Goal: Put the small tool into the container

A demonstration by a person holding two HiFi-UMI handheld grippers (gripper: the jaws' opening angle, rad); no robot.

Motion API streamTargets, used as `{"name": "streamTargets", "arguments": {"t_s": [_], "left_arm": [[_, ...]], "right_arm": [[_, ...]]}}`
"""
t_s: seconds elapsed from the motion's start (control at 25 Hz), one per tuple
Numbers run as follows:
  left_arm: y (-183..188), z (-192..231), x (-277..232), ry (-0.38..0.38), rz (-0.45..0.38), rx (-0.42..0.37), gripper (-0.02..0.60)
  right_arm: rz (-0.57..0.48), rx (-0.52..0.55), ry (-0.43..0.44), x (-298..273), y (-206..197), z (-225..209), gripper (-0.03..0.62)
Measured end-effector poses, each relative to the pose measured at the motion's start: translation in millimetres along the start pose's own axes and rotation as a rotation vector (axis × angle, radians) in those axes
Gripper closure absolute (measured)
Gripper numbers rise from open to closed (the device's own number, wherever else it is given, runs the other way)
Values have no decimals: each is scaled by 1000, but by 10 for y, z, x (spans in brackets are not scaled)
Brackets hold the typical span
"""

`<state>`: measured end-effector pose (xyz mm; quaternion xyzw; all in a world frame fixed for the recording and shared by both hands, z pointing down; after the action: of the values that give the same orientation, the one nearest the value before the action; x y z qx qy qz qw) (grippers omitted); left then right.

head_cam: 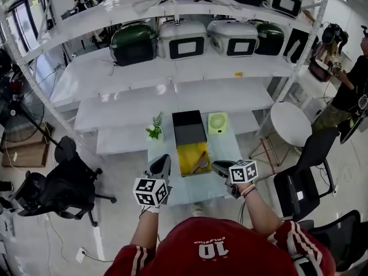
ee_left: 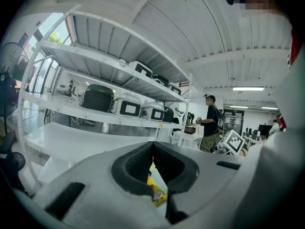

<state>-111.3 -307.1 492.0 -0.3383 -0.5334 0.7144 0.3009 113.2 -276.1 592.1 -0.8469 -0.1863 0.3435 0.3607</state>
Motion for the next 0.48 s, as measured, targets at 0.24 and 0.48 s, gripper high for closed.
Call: {"name": "streamTargets", "arguments": {"t_s": [0.24,0.48], "left_arm": [[170,-39,271,2,-32,3,583],[521,-229,606,-54,-95,-10,583]], "right_arm": [[-95,85,-93,331,244,323,531],[-217,169,-135,592,514,826,534]]}}
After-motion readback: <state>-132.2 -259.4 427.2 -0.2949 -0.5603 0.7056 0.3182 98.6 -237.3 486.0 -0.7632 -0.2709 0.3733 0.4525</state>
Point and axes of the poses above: the fingertips, and each gripper's own axes: x backward along the fingers, z to its left, y out of its top, the point moved 3 cm from there along x, backward along the fingers, and after that the axes turned 4 degrees about y, right-handed, at the moved point
